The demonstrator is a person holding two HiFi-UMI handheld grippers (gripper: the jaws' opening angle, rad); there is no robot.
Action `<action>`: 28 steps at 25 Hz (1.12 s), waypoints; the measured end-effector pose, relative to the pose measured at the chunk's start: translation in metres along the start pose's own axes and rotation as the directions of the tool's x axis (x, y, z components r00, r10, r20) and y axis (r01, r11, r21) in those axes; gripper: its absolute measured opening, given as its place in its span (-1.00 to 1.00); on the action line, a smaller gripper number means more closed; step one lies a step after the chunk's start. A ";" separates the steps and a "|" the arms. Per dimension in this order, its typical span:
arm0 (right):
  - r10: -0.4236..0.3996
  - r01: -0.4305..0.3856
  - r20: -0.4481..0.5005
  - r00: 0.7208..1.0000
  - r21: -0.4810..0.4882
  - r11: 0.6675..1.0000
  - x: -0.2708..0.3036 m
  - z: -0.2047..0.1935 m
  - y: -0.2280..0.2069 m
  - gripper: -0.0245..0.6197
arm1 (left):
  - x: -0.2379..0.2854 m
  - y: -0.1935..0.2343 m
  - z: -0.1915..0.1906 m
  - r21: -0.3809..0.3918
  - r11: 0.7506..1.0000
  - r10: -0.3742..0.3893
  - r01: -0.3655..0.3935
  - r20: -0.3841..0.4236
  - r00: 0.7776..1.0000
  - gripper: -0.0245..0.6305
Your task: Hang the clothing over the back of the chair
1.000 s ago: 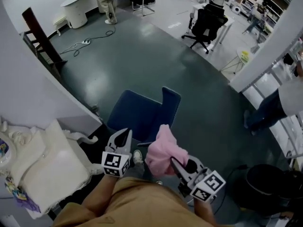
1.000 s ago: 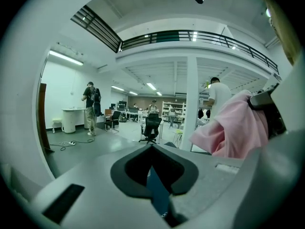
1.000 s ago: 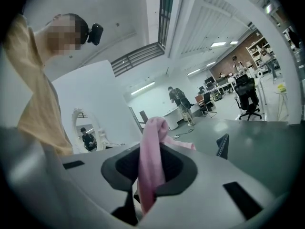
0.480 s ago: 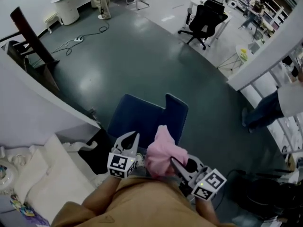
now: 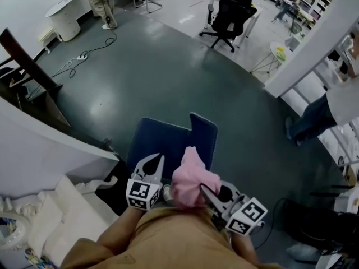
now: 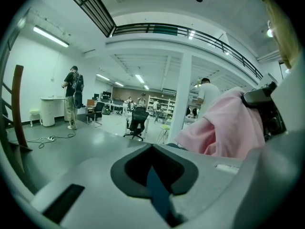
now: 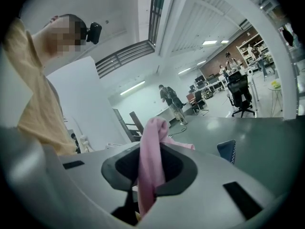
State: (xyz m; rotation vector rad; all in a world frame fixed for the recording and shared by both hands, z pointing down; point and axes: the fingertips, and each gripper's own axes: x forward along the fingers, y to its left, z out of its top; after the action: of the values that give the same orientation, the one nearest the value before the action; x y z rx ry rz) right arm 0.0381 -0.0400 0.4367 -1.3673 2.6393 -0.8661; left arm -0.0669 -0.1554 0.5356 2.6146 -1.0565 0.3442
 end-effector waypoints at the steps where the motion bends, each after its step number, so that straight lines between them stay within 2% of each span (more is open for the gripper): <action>1: 0.003 -0.003 0.004 1.000 -0.003 1.000 0.000 0.002 -0.005 -0.72 | 0.005 -0.002 -0.001 0.004 1.000 -0.003 0.003 -0.004 1.000 -0.92; 3: 0.015 -0.014 0.012 1.000 -0.015 1.000 -0.001 0.008 -0.014 -0.72 | 0.018 -0.005 -0.002 0.010 1.000 0.000 0.000 -0.014 1.000 -0.91; 6: 0.031 -0.031 0.019 0.999 -0.019 0.999 -0.007 0.021 -0.026 -0.72 | 0.033 -0.004 0.005 -0.004 0.999 0.045 -0.045 -0.014 0.999 -0.92; 8: 0.046 -0.046 0.018 0.999 -0.008 0.999 -0.011 0.027 -0.034 -0.72 | 0.037 -0.002 0.015 -0.021 0.997 0.071 -0.071 -0.001 0.998 -0.92; 10: 0.059 -0.059 0.022 0.998 -0.002 0.998 -0.010 0.031 -0.042 -0.72 | 0.041 0.002 0.023 0.001 0.996 0.084 -0.084 0.006 0.996 -0.92; 15: 0.063 -0.064 0.028 0.998 0.003 0.998 -0.007 0.043 -0.069 -0.72 | 0.045 0.010 0.025 -0.007 0.992 0.127 -0.127 0.003 0.992 -0.92; 22: -0.013 0.009 0.035 0.999 0.094 0.996 -0.003 0.051 -0.135 -0.72 | 0.045 0.007 0.020 -0.014 0.991 0.136 -0.136 -0.012 0.991 -0.92; 28: -0.049 0.043 0.038 0.998 0.150 0.988 0.002 0.052 -0.174 -0.71 | 0.044 0.010 0.020 -0.018 0.987 0.156 -0.157 -0.014 0.988 -0.92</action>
State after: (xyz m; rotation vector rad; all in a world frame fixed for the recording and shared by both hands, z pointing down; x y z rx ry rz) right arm 0.1807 -0.1442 0.4798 -1.3985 2.4660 -1.0061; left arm -0.0409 -0.1967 0.5335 2.5153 -1.2583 0.3825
